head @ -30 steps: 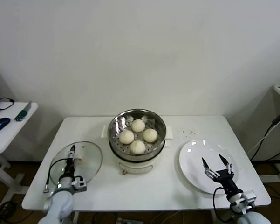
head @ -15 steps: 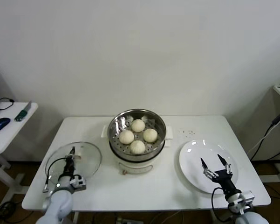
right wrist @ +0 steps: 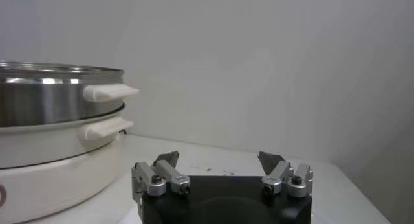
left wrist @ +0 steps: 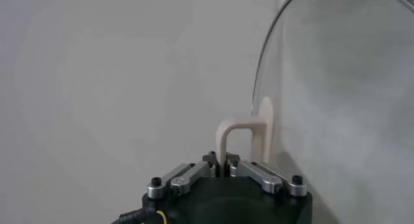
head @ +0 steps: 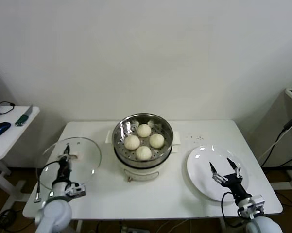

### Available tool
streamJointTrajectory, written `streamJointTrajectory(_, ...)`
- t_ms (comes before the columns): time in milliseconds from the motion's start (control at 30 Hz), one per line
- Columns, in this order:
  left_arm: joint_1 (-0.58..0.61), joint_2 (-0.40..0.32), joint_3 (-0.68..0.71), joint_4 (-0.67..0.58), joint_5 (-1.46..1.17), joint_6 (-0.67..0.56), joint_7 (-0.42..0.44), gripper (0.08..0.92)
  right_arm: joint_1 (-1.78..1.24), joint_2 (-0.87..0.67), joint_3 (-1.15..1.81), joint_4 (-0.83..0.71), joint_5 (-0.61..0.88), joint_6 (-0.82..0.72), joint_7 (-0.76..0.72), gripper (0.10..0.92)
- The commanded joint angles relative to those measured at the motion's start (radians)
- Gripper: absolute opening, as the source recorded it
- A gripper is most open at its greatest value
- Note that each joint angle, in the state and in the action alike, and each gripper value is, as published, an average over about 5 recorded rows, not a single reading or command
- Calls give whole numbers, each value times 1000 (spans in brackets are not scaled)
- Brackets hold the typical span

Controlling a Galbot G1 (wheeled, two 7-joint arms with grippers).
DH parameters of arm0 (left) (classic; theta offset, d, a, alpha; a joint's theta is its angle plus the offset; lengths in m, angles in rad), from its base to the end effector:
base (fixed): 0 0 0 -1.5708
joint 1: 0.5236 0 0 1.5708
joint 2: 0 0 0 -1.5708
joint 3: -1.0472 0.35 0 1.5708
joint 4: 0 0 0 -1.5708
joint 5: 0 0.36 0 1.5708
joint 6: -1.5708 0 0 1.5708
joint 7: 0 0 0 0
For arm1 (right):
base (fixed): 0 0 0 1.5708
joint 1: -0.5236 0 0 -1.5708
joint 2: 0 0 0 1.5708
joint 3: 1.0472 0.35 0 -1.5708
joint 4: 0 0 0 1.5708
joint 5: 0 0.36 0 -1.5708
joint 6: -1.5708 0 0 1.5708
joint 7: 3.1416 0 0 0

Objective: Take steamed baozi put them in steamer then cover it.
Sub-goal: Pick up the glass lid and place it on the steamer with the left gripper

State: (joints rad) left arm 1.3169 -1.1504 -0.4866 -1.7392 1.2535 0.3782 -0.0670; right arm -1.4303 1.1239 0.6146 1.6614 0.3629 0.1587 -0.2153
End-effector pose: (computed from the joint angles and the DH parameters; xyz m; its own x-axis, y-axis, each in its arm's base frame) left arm 0.2700 0.1062 -0.3545 -0.9641 -0.2644 0.0247 0.0557 -0.1102 0.9923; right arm 0.2294 -0.1666 -0.3859 -0.9750 -0.1855 0.1223 -0.1954 0.9779 -0.0740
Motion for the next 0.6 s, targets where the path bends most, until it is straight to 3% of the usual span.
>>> streamJointTrajectory(33, 109, 123, 8, -381, -11, 236, 69, 153, 47, -27, -19, -13, -17, -7, 7, 823)
streamJointTrajectory(167, 64, 192, 46, -430, -20, 294, 119, 153, 67, -43, -34, -20, -37, -20, 14, 823)
streamJointTrajectory(333, -104, 247, 205, -440, -17, 370, 210, 153, 96, -53, -53, -30, -50, -34, 26, 823)
streamJointTrajectory(433, -228, 223, 340, -408, 21, 399, 276, 153, 109, -54, -62, -35, -57, -41, 30, 823)
streamJointTrajectory(600, -410, 92, 513, -327, 148, 407, 379, 153, 117, -56, -63, -40, -70, -49, 29, 823)
